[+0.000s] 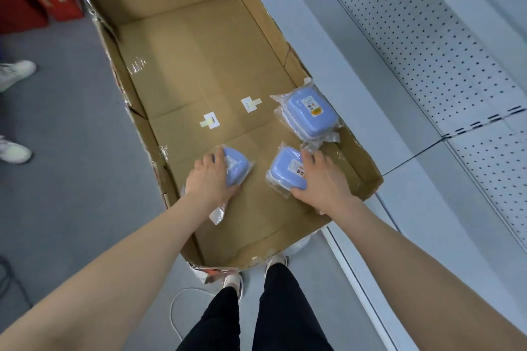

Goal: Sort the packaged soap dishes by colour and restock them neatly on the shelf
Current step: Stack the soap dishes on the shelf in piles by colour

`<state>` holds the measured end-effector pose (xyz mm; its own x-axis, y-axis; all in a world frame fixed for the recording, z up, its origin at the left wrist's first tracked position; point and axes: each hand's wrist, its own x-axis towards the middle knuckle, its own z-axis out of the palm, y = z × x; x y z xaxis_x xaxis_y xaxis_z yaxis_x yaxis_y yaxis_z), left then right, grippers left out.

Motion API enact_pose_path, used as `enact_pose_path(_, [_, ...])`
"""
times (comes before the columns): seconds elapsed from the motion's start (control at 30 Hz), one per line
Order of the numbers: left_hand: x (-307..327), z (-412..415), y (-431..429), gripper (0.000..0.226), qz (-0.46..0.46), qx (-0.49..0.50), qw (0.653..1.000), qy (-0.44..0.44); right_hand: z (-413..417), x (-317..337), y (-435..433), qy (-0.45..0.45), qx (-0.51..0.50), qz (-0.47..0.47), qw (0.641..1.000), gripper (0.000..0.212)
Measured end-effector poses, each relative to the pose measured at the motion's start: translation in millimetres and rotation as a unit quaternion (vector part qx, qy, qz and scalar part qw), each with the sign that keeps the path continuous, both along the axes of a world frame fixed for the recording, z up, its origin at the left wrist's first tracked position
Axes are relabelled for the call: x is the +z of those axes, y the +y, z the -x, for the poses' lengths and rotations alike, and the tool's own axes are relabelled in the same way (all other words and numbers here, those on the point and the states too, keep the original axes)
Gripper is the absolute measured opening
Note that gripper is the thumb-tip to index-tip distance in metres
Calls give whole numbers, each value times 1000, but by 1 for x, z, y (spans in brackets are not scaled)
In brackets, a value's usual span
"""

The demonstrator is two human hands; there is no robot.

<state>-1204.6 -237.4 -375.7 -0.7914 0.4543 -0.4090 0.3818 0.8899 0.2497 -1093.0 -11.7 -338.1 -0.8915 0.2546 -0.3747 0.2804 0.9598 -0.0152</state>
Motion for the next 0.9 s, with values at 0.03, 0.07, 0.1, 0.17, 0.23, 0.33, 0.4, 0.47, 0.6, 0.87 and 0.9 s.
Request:
enact_pose_path(0.03, [5, 1, 0, 90, -7, -2, 1000, 8, -2, 6, 1, 14, -4, -2, 1000, 88])
enact_pose_path(0.07, [13, 2, 3, 89, -14, -9, 1000, 16, -6, 17, 3, 36, -9, -9, 999, 88])
enact_pose_path(0.1, [20, 3, 5, 89, -21, -14, 999, 22, -9, 26, 4, 54, -13, -13, 998, 88])
enact_pose_path(0.17, [42, 5, 15, 88, -47, -33, 997, 44, -19, 50, 10, 89, -37, -17, 995, 90])
enact_pose_path(0.23, [68, 6, 29, 89, -88, -56, 993, 59, -32, 78, 18, 122, -67, -21, 990, 88])
enact_pose_path(0.33, [113, 4, 59, 86, -170, -103, 979, 45, -59, 121, 31, 183, -106, -29, 977, 84])
enact_pose_path(0.4, [143, 0, 82, 84, -222, -145, 963, 50, -80, 150, 39, 220, -131, -46, 966, 81])
enact_pose_path(0.47, [174, -7, 108, 83, -261, -186, 945, 72, -101, 180, 49, 256, -156, -67, 952, 80])
enact_pose_path(0.6, [240, -33, 166, 80, -333, -252, 903, 101, -149, 237, 72, 325, -204, -104, 917, 78])
enact_pose_path(0.87, [334, -96, 290, 80, -398, -386, 823, 120, -273, 306, 144, 382, -300, -209, 849, 77])
enact_pose_path(0.9, [342, -102, 308, 81, -402, -409, 808, 133, -289, 310, 154, 380, -313, -218, 843, 78])
